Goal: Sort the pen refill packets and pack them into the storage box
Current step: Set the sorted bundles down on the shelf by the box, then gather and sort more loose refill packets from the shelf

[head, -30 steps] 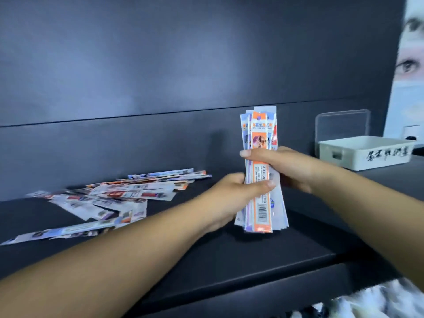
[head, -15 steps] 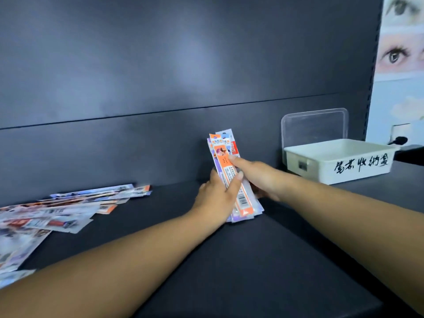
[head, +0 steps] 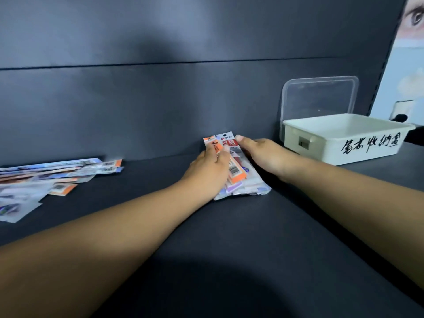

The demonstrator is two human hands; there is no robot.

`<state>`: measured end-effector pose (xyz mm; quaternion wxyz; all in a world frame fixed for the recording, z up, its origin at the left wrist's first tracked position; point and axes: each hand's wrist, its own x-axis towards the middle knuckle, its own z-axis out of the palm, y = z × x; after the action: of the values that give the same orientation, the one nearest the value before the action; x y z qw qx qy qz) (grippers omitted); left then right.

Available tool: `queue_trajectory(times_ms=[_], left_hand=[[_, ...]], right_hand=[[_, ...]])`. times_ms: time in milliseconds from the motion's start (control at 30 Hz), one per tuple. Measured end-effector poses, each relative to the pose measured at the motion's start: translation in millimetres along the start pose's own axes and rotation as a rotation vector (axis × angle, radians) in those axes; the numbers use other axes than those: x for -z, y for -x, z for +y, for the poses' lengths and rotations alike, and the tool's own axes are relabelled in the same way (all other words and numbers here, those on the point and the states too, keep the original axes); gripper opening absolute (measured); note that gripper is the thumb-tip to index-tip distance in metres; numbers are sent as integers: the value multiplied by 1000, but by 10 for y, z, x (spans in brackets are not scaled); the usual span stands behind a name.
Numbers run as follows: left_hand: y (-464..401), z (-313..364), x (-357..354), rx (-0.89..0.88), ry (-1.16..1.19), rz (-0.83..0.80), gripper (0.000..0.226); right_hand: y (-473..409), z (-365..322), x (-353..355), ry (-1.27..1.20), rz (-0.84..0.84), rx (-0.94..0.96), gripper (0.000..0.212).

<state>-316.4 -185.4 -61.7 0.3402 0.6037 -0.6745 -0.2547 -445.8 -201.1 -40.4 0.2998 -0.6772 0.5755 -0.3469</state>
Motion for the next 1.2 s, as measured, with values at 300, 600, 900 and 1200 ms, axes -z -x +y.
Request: queue_trajectory(times_ms=[300,600,900,1200], left_hand=[[-7,-13,1,-23,61,-43,66],[13,-56,85,-22,177,51,32],[517,-60,455,-93,-99,-17,27],[1463,-475,1692,-352,-696,72,36]], right_hand=[[-21,38,-12,58,-74,8,51],[-30,33,5,154,-25,69,54],[469,-295,28,496,124,264,30],[1225,-1201,-613,698,14,539,33]])
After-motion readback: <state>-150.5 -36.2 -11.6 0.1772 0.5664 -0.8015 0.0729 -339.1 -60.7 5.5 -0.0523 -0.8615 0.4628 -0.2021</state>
